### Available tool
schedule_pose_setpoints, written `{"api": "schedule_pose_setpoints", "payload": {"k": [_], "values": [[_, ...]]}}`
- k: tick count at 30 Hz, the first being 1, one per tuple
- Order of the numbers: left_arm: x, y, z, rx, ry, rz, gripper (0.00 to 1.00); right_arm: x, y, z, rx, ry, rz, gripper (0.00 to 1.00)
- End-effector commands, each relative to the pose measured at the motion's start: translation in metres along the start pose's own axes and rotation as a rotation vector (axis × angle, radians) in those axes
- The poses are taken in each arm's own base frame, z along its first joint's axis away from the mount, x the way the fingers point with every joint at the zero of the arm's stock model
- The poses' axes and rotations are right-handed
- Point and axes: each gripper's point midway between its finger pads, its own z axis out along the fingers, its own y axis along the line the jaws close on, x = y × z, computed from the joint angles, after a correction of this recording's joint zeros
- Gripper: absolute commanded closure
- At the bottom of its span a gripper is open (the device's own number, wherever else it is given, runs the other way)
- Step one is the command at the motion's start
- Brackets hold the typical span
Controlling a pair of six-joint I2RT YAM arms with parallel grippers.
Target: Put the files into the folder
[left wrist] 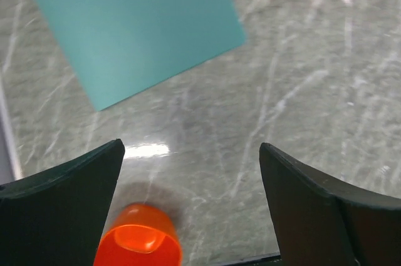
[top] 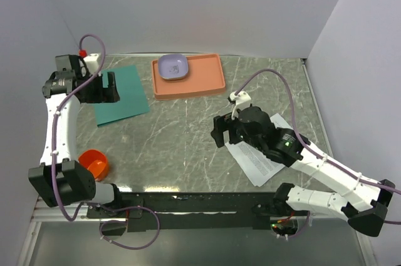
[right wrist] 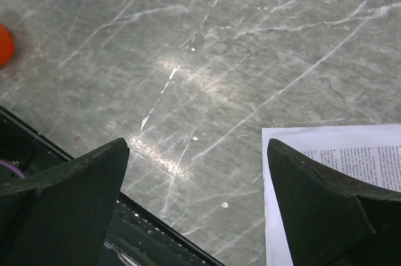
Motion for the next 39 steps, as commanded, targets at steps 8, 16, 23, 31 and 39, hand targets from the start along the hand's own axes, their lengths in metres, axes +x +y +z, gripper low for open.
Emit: {"api": "schedule_pose_setpoints", "payload": {"k": [8,16,23,31,39], "values": [[0.034,0.08,0.009,-0.36,-0.079,0.335,0.04,0.004,0.006,0.008,0.084,-0.019,-0.063,0.0],[0.052,0.092,0.032,-0.473,-0.083,0.449,0.04,0.004,0.016,0.022,0.081,-0.013,-0.034,0.0],[0.08,0.087,0.075,-0.492,-0.022,0.576,0.04,0.0,0.017,0.029,0.092,-0.039,-0.03,0.01],[0.085,0.098,0.112,-0.521,0.032,0.614,0.04,-0.001,0.02,0.042,0.108,-0.043,-0.029,0.01],[0.082,0.117,0.141,-0.591,0.081,0.684,0.04,0.001,0.024,0.051,0.093,-0.058,0.003,0.03]]}}
